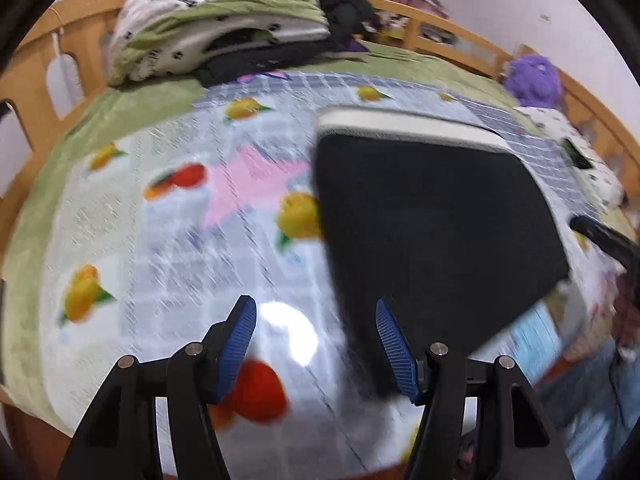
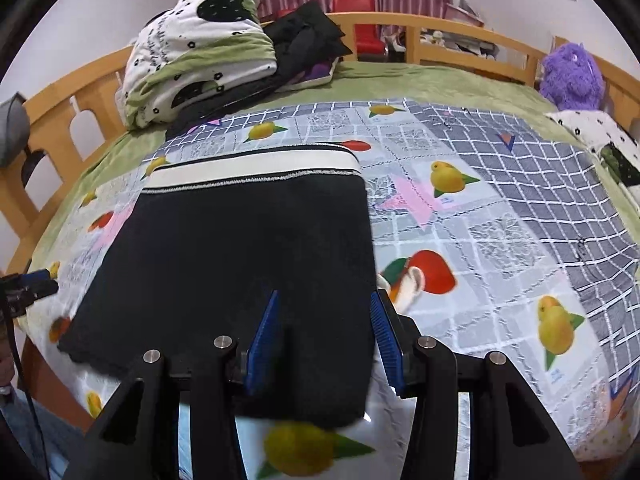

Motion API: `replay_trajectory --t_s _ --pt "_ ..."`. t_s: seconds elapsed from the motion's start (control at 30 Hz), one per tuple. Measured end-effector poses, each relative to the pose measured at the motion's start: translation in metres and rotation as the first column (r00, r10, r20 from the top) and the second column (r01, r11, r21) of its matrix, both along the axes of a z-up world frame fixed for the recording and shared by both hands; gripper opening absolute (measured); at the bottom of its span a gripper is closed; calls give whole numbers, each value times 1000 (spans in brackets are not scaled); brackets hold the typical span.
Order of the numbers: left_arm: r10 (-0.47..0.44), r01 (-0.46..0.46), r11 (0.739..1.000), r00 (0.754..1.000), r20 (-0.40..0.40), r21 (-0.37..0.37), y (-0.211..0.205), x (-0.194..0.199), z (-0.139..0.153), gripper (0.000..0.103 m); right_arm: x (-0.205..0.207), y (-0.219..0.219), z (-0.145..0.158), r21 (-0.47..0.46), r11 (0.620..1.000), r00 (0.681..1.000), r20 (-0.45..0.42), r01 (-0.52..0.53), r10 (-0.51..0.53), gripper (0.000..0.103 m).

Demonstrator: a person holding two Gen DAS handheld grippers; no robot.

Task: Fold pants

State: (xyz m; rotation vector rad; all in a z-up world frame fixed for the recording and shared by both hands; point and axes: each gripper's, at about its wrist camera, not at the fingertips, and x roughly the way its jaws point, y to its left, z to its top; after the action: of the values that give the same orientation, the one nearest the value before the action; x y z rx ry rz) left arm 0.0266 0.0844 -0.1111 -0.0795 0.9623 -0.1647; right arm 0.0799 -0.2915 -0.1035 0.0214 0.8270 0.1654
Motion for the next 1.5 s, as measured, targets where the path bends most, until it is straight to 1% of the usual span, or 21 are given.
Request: replay_trajectory --t_s 0.1,0.17,0.2,0.27,0.33,0.37,0.4,0.43,0.47,0.57,0.6,0.73,0.8,0.93,0.97,1.0,1.07,1.17,1.23,1.37,1.5 --pt "-64 64 995 998 4 -79 -10 -24 -8 60 -8 -14 -5 14 1000 1000 -5 -2 2 47" --pt "-103 103 993 995 -10 -51 -25 -38 -14 60 -8 -21 -10 40 999 1000 -25 -3 4 47" --pt "-111 111 994 994 -18 -17 -34 -42 -18 60 -8 -23 -12 46 999 999 -32 -4 6 47" --pt "-80 81 995 997 -17 55 -46 -44 -25 60 -9 -27 -13 50 999 1000 -29 -7 9 47" --pt "-41 43 994 999 -23 97 -51 -39 -31 49 -12 -29 -14 58 998 1000 -24 -15 16 47" --pt "-28 31 994 999 -28 107 -51 -35 -32 40 -13 -31 -14 62 998 1000 -24 -17 19 47" --pt "-23 26 994 999 -30 104 -50 -33 -32 39 -15 -32 -14 64 998 1000 -23 -20 21 47" --pt "-17 19 996 1000 -20 87 -49 -31 -30 33 -18 -33 -15 66 998 999 -21 -23 25 47" --pt "-14 13 998 1000 9 61 -47 -31 -26 20 -20 -35 -16 68 997 999 -22 -25 26 47" --pt "26 -27 999 998 63 22 -42 -29 -23 16 -26 -38 -19 70 997 999 -38 -24 26 47" --pt "34 -36 998 998 53 43 -42 -27 -26 15 -27 -38 -19 74 997 999 -40 -26 29 47" --pt "51 -52 995 999 9 83 -45 -25 -39 15 -38 -34 -16 84 995 998 -27 -54 56 47" --pt "41 -37 994 999 -30 99 -48 -27 -43 17 -40 -29 -17 63 995 997 -23 -71 72 47" --pt "53 -48 995 997 -51 90 -46 -42 -34 17 -37 -25 -24 41 995 995 -53 -86 88 47" --pt "55 -53 997 998 -35 52 -41 -48 -26 19 -37 -26 -23 42 996 995 -45 -82 84 47" --pt "53 -53 998 998 -16 17 -38 -53 -18 27 -37 -29 -19 54 996 997 -29 -75 77 47" --pt "45 -45 998 999 18 -37 -36 -54 -3 35 -38 -33 -12 83 994 998 3 -66 66 47" --pt "17 -12 998 997 79 -61 -43 -41 19 35 -40 -33 -1 101 991 994 74 -82 74 47" --pt "6 -1 998 996 90 -62 -54 -23 27 35 -38 -29 2 116 988 991 100 -104 92 47" --pt "-35 38 999 996 77 -37 -82 11 19 35 -22 -16 -10 126 983 990 56 -137 131 47" --pt "-48 48 997 999 4 54 -97 17 -13 36 -13 0 -45 0 988 988 -41 -152 152 47"
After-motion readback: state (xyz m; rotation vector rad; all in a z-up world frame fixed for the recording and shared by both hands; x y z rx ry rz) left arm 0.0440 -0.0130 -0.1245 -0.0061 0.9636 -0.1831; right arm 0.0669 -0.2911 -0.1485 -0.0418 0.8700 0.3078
